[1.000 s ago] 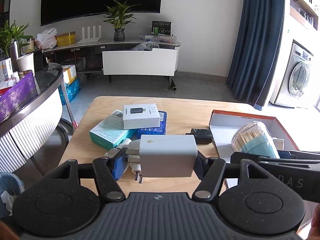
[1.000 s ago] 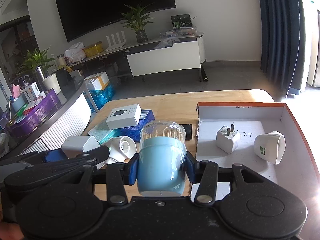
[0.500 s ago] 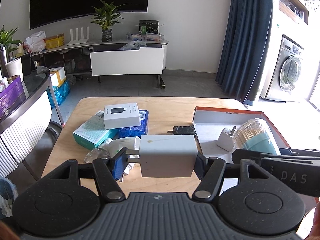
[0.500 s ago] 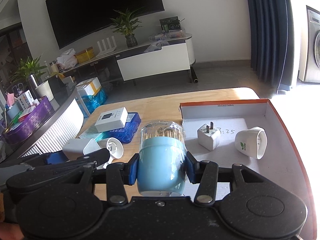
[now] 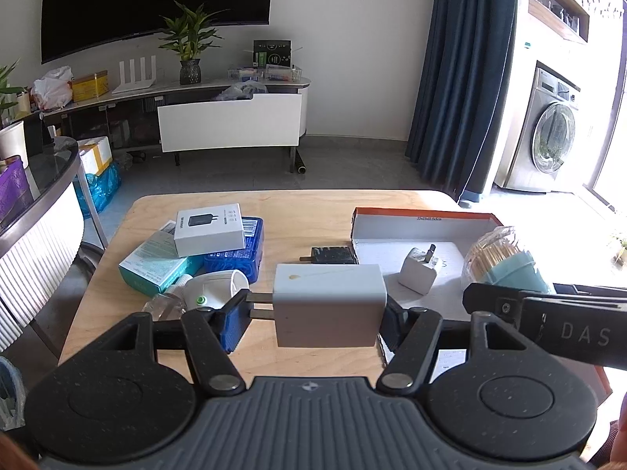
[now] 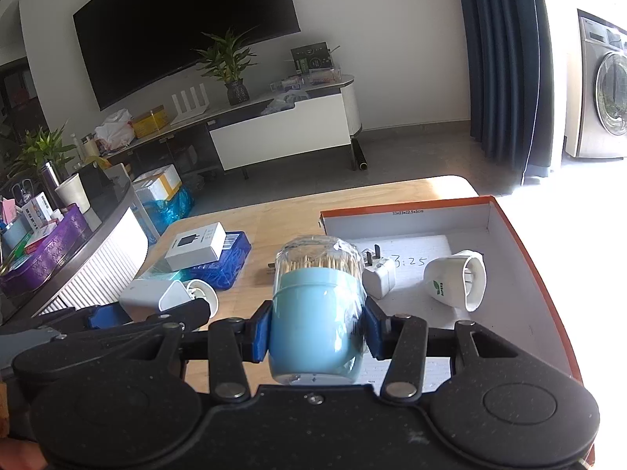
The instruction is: Organize rigid objects
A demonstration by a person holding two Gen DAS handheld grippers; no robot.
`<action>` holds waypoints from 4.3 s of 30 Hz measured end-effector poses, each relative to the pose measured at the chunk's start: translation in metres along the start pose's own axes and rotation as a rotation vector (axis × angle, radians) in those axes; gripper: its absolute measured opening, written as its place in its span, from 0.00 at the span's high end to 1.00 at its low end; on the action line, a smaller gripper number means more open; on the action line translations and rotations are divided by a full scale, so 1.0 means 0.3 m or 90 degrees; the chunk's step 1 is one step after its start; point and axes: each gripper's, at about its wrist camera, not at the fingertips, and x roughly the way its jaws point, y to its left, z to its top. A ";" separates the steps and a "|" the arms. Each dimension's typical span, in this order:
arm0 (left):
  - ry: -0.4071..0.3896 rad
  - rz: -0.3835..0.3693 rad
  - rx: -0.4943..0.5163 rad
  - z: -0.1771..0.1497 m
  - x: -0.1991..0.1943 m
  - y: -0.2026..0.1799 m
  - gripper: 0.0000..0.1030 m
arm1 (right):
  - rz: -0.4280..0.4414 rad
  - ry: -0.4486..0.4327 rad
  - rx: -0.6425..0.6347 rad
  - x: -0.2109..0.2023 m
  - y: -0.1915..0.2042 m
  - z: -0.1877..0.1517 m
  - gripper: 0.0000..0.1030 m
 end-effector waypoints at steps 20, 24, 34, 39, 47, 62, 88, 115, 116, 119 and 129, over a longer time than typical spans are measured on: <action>-0.002 -0.036 0.023 0.005 0.010 -0.090 0.36 | -0.037 -0.027 0.027 -0.062 -0.092 0.001 0.45; -0.002 -0.042 0.030 0.004 0.013 -0.109 0.36 | -0.042 -0.031 0.034 -0.070 -0.110 0.001 0.45; 0.002 -0.056 0.044 0.000 0.025 -0.147 0.36 | -0.059 -0.042 0.050 -0.084 -0.155 0.003 0.45; 0.004 -0.062 0.049 -0.002 0.033 -0.169 0.36 | -0.066 -0.047 0.058 -0.092 -0.179 0.002 0.45; 0.006 -0.073 0.059 0.002 0.043 -0.200 0.36 | -0.078 -0.051 0.071 -0.093 -0.216 0.004 0.45; 0.011 -0.091 0.078 0.011 0.070 -0.262 0.36 | -0.097 -0.063 0.087 -0.100 -0.268 0.009 0.45; 0.027 -0.104 0.093 0.031 0.130 -0.332 0.36 | -0.106 -0.054 0.089 -0.053 -0.327 0.041 0.45; 0.032 -0.104 0.089 0.063 0.184 -0.349 0.36 | -0.109 -0.048 0.076 0.007 -0.342 0.068 0.45; 0.032 -0.103 0.088 0.064 0.186 -0.349 0.36 | -0.109 -0.048 0.075 0.010 -0.341 0.069 0.45; 0.034 -0.102 0.086 0.067 0.192 -0.347 0.36 | -0.109 -0.047 0.073 0.021 -0.344 0.075 0.45; 0.040 -0.096 0.082 0.083 0.234 -0.336 0.36 | -0.108 -0.038 0.068 0.054 -0.353 0.092 0.45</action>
